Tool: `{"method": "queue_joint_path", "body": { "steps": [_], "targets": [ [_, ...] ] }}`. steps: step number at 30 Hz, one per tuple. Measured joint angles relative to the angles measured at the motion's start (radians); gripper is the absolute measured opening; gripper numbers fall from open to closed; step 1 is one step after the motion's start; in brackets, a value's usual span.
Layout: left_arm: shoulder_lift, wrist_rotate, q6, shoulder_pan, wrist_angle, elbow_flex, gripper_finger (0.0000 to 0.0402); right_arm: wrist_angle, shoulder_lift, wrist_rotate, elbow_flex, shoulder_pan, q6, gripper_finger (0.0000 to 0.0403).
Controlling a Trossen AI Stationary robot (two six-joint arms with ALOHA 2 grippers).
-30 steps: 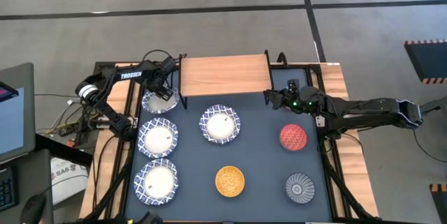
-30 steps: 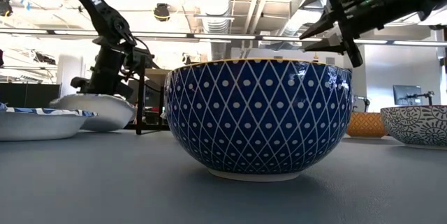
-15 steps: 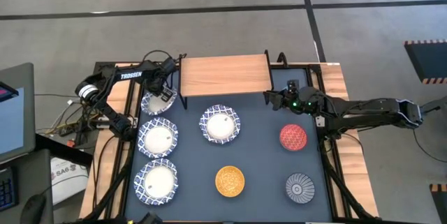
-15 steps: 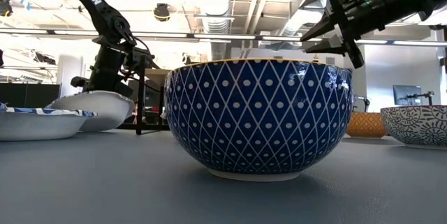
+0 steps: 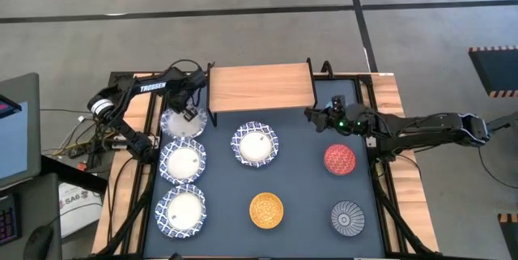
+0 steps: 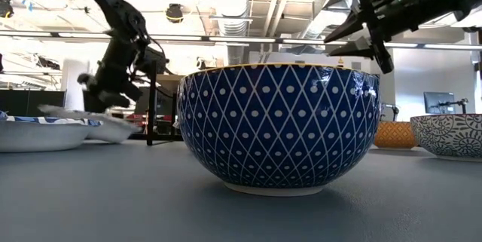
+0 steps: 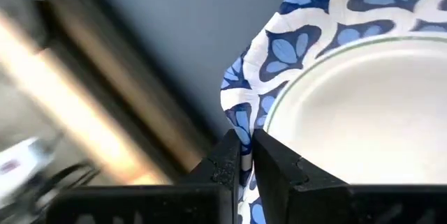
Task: Place and stack bowls onto a shelf
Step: Put the white bowl on the shelf
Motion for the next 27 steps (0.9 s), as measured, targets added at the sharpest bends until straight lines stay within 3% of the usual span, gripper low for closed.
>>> {"method": "queue_joint_path", "body": {
  "steps": [6,14,21,27],
  "targets": [
    [-0.093,-0.186,-0.019,-0.046,-0.224,0.111,0.0019,-0.002,-0.002,0.000,0.000,0.033,0.006,0.0168],
    [-0.246,-0.163,-0.062,-0.063,-0.291,0.348,0.0019,-0.026,-0.002,0.001,0.000,0.062,0.027,0.0168],
    [-0.374,0.004,-0.052,-0.063,-0.063,0.554,0.0020,-0.041,-0.002,0.001,0.000,0.062,0.031,0.0168],
    [-0.442,0.121,-0.077,-0.068,0.268,0.585,0.0020,-0.041,-0.002,0.002,0.000,0.062,0.031,0.0168]
  ]
}}
